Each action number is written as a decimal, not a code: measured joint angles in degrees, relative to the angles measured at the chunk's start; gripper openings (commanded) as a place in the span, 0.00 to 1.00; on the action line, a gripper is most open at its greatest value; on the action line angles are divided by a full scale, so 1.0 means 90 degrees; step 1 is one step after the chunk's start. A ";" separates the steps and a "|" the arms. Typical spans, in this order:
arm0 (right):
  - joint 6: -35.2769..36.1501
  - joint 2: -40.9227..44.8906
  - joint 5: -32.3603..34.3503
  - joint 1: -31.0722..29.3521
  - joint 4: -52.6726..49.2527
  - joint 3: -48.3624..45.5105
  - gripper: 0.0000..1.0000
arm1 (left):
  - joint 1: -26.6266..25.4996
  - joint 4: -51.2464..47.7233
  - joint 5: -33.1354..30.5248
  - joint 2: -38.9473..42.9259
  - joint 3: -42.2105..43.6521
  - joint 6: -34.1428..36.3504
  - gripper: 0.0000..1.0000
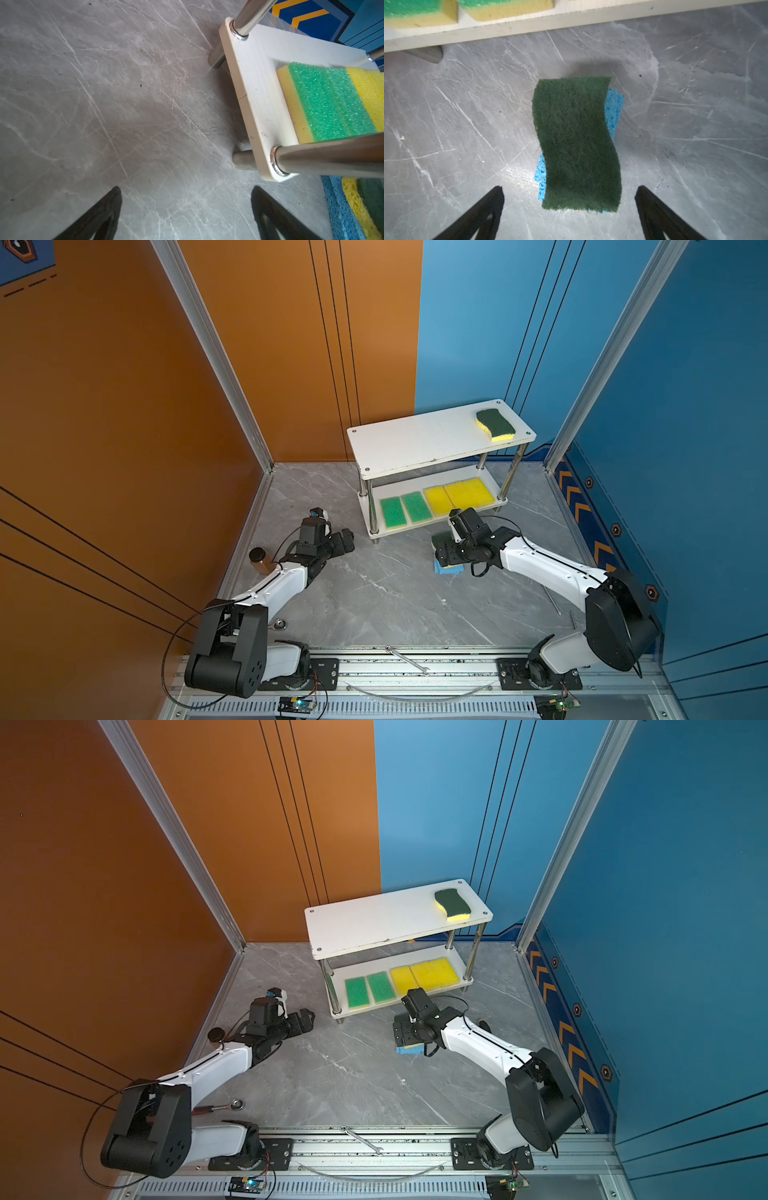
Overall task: Place and organize the cleaning sponges onto the shelf
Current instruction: 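Lower the right gripper onto the stack and grasp the green scouring pad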
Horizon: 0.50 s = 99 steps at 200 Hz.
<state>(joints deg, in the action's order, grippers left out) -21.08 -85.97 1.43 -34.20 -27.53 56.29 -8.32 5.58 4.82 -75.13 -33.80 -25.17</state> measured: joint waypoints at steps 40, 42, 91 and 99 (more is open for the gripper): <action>0.0005 -0.0321 0.0046 -0.0073 0.0017 0.0000 0.94 | -0.0044 -0.0010 0.0000 -0.0024 -0.0068 0.0000 0.98; 0.0005 -0.0330 0.0046 -0.0073 0.0017 0.0000 0.94 | -0.0044 -0.0012 -0.0002 -0.0029 -0.0070 0.0000 0.98; 0.0027 -0.0605 0.0121 -0.0134 0.0015 0.0039 0.89 | -0.0083 -0.0075 -0.0002 -0.0070 -0.0092 0.0000 0.98; 0.0029 -0.0631 0.0158 -0.0143 0.0017 0.0056 0.87 | -0.0083 -0.0075 -0.0002 -0.0073 -0.0095 0.0000 0.98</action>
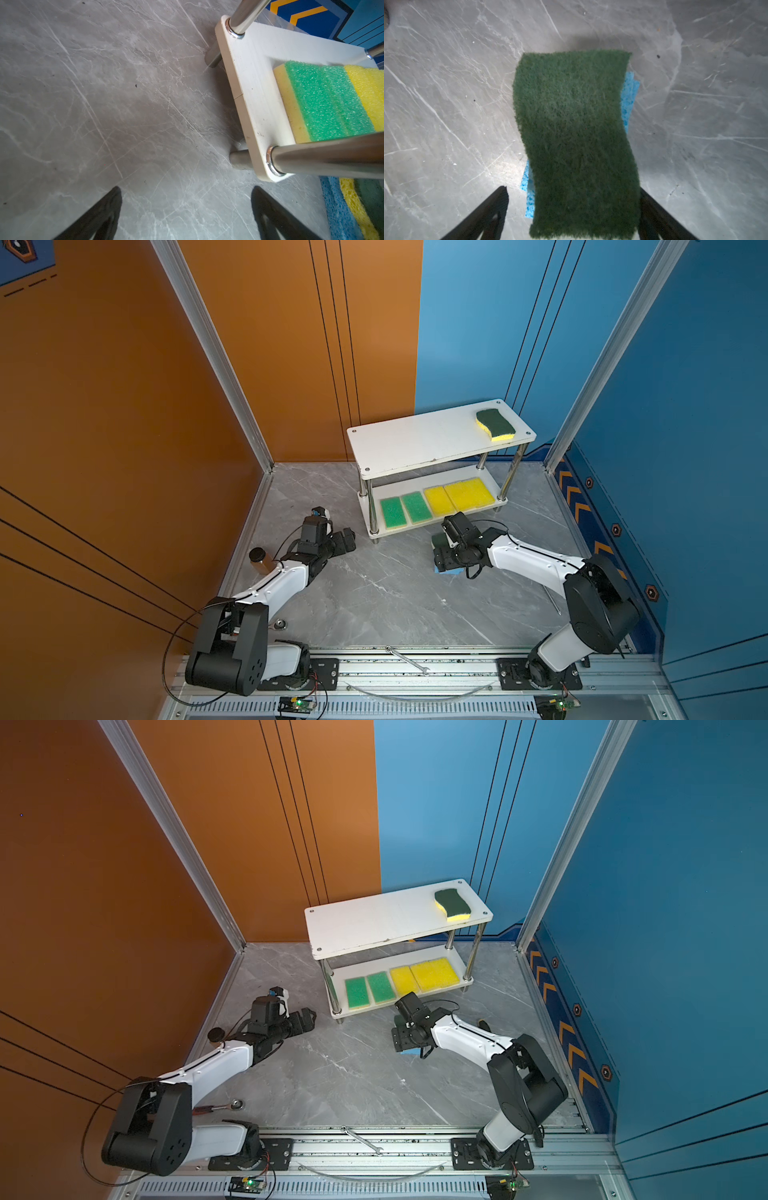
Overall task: Place and organize the cleaning sponges onto the shelf
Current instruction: 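Lower the right gripper onto the stack and grasp the green scouring pad, then lift the green scouring pad and carry it up over the top shelf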
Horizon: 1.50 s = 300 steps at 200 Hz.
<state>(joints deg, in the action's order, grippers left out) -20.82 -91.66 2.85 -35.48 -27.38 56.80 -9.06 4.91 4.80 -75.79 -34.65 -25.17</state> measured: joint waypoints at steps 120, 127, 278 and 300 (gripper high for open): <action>0.0124 -0.0211 0.0219 -0.0058 -0.0007 0.0136 0.66 | 0.0002 0.0197 0.1003 -0.0265 -0.0092 -0.0092 0.98; 0.0141 -0.0211 0.0221 -0.0058 -0.0007 0.0136 0.65 | 0.0005 0.0231 0.1137 -0.0296 -0.0095 -0.0102 0.98; 0.0202 0.0238 0.0216 -0.0058 -0.0420 0.0408 0.60 | 0.0019 0.0393 0.2866 -0.0427 -0.0250 -0.0141 0.98; 0.0226 0.0447 0.0214 -0.0058 -0.0546 0.0423 0.60 | 0.0019 0.0393 0.2890 -0.0427 -0.0250 -0.0143 0.98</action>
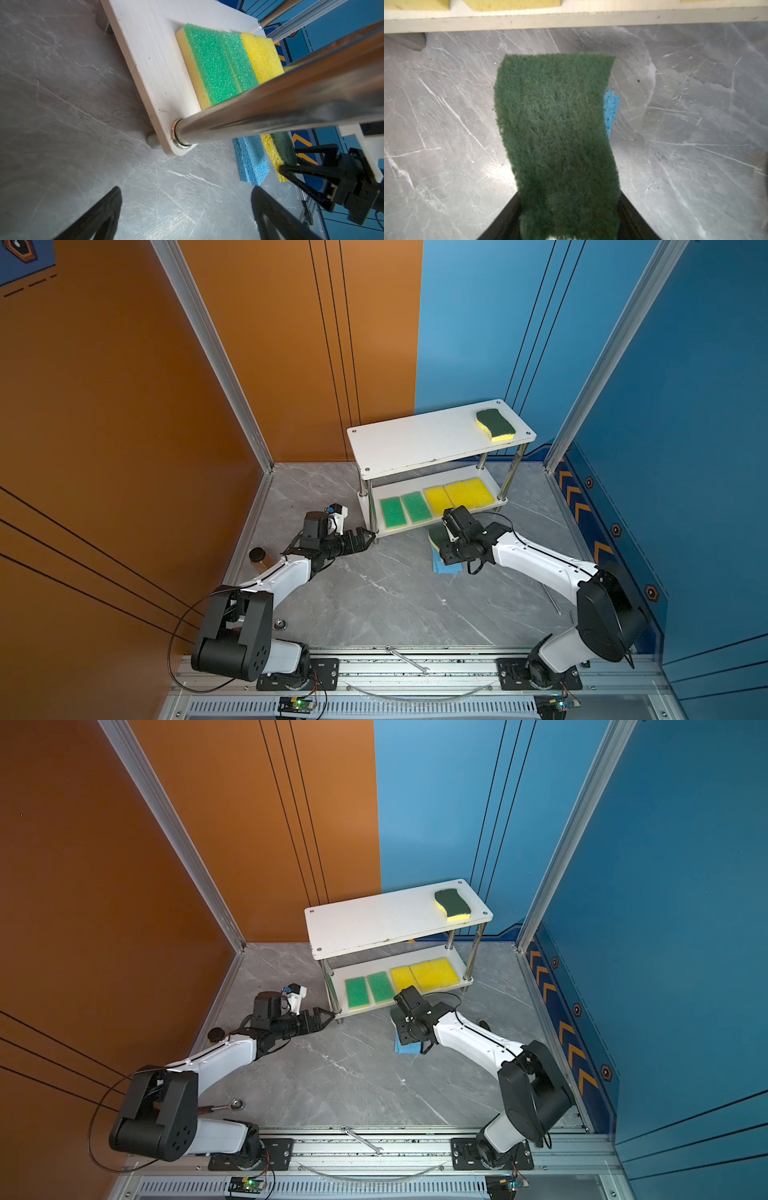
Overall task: Place and organize the cleaning sponges onto the shelf
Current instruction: 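Lift the green scouring pad and carry it up over the top shelf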
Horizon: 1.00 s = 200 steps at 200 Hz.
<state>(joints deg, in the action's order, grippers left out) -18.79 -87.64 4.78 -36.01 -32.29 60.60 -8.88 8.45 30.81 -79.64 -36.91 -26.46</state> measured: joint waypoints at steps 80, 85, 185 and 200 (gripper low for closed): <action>0.0231 0.1110 -0.0168 0.0007 -0.0653 0.0444 0.60 | 0.0000 0.0087 0.0163 0.0000 0.0000 0.0000 0.98; 0.0257 0.1180 -0.0168 0.0007 -0.0699 0.0498 0.60 | 0.0000 0.0095 0.0172 0.0000 0.0000 0.0000 0.98; 0.1044 0.1702 -0.0289 0.0554 -0.1583 0.2494 0.59 | 0.0029 0.0097 0.0277 0.0000 -0.0012 -0.0002 0.98; 0.1173 0.1676 -0.0338 0.0763 -0.1649 0.2873 0.59 | 0.0029 0.0097 0.0277 0.0000 -0.0012 -0.0002 0.97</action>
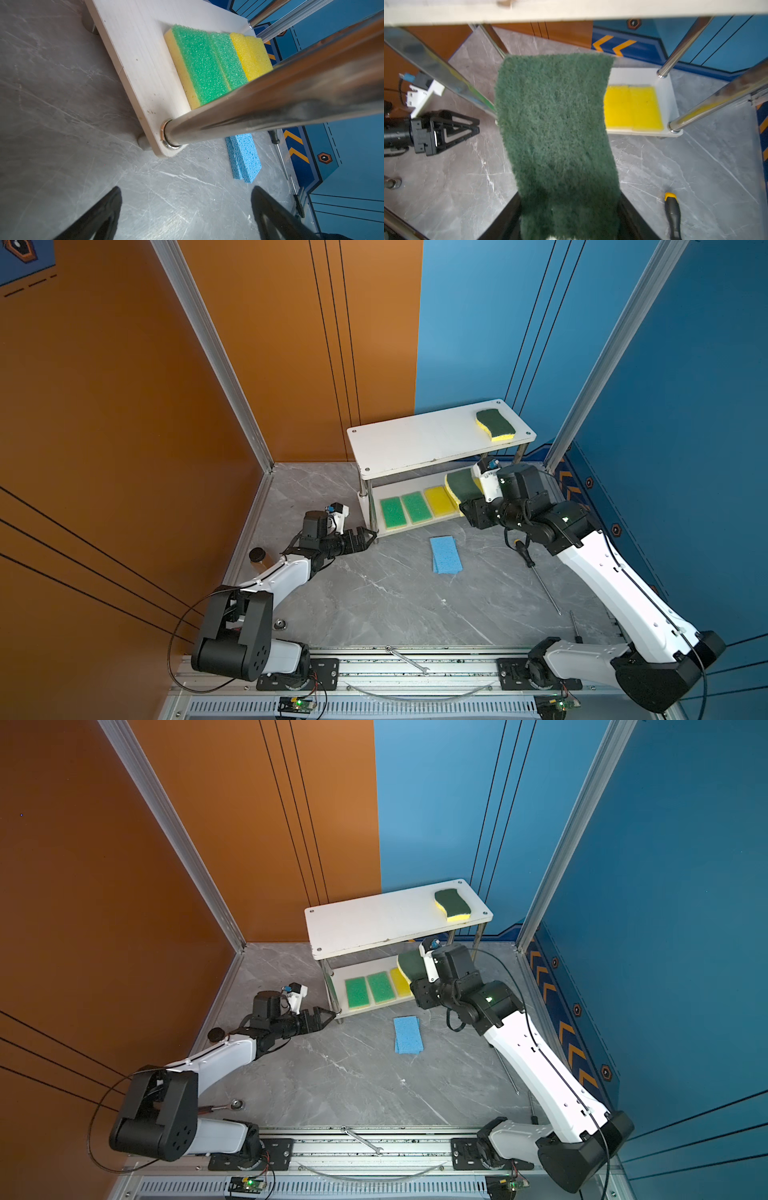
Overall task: Place and organize the cleaning sponges onto the shelf
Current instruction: 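Lift the green scouring pad and carry it up over the top shelf, then lower the green pad onto the top shelf beside the first sponge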
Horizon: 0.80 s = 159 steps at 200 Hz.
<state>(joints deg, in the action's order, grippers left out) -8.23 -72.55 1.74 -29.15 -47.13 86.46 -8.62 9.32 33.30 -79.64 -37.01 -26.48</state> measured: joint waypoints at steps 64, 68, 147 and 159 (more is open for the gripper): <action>0.0580 -0.0882 -0.0034 0.0709 -0.0044 0.1622 0.59 | 0.0000 0.0000 0.0000 0.0002 0.0000 -0.0019 0.98; 0.0610 -0.0962 -0.0051 0.0753 -0.0049 0.1705 0.59 | 0.0000 0.0000 0.0000 0.0002 0.0000 -0.0019 0.98; 0.0928 -0.2293 -0.0393 0.1350 0.0194 0.3016 0.58 | 0.0007 0.0019 0.0032 0.0002 -0.0136 -0.0044 0.98; 0.0952 -0.2441 -0.0410 0.1372 0.0206 0.3237 0.58 | 0.0007 0.0019 0.0046 0.0000 -0.0141 -0.0046 0.98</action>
<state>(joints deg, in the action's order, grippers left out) 0.34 -94.52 -1.96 -16.80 -45.28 115.59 -8.56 9.50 33.71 -79.64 -38.28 -26.89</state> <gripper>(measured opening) 0.584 0.976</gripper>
